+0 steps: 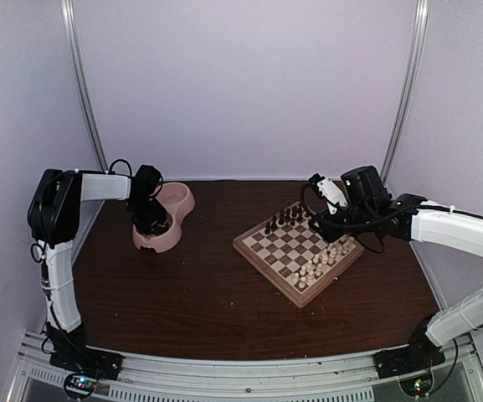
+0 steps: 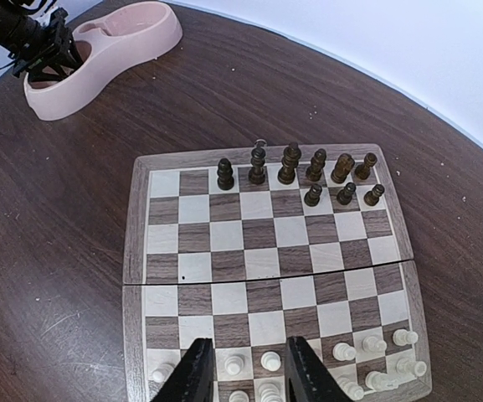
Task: Set up the chess pieces on the board
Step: Pick up the knight from the storage box.
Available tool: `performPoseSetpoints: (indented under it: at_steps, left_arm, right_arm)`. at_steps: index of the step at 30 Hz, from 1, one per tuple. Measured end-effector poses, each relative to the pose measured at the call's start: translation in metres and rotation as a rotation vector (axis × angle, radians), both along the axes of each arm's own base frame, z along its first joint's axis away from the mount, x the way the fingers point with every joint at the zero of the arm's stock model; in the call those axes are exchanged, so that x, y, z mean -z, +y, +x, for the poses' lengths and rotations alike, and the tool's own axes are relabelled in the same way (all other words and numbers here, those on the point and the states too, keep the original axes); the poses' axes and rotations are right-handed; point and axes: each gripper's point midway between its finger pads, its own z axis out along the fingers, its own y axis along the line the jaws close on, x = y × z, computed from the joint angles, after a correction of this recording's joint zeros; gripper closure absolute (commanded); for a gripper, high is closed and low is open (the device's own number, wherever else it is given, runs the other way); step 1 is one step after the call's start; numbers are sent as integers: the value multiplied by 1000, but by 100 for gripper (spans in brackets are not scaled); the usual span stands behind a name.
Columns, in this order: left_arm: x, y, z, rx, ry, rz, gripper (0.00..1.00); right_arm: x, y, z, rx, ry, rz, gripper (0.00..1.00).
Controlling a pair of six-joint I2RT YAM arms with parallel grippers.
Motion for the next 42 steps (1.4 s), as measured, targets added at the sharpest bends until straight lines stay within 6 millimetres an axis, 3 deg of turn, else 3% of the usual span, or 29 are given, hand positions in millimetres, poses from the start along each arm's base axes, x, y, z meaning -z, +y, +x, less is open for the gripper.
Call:
performPoseSetpoints:
  at_steps: [7, 9, 12, 22, 26, 33, 38, 42]
  left_arm:
    - [-1, 0, 3, -62, 15, -19, 61]
    - [-1, 0, 3, -69, 19, -19, 69]
    - [2, 0, 2, -76, 27, -18, 91]
    - [-7, 10, 3, -21, 46, 71, 90]
    - [-34, 19, 2, 39, -5, 138, 89]
    - [-118, 21, 4, 198, -231, 204, 89]
    - [-139, 13, 0, 314, -323, 246, 88]
    - [-147, -15, -14, 495, -400, 223, 89]
  right_arm:
    - [1, 0, -1, -3, 4, -1, 69]
    - [0, 0, -1, -4, 5, -1, 69]
    - [-1, 0, -2, -8, 4, 4, 69]
    - [-1, 3, -5, -22, 15, 11, 69]
    - [-6, 5, -4, -30, 12, 22, 69]
    - [-10, 10, -6, -50, 20, 49, 69]
    - [-19, 23, -5, -82, 37, 97, 69]
    - [-27, 45, -4, -141, 89, 165, 69]
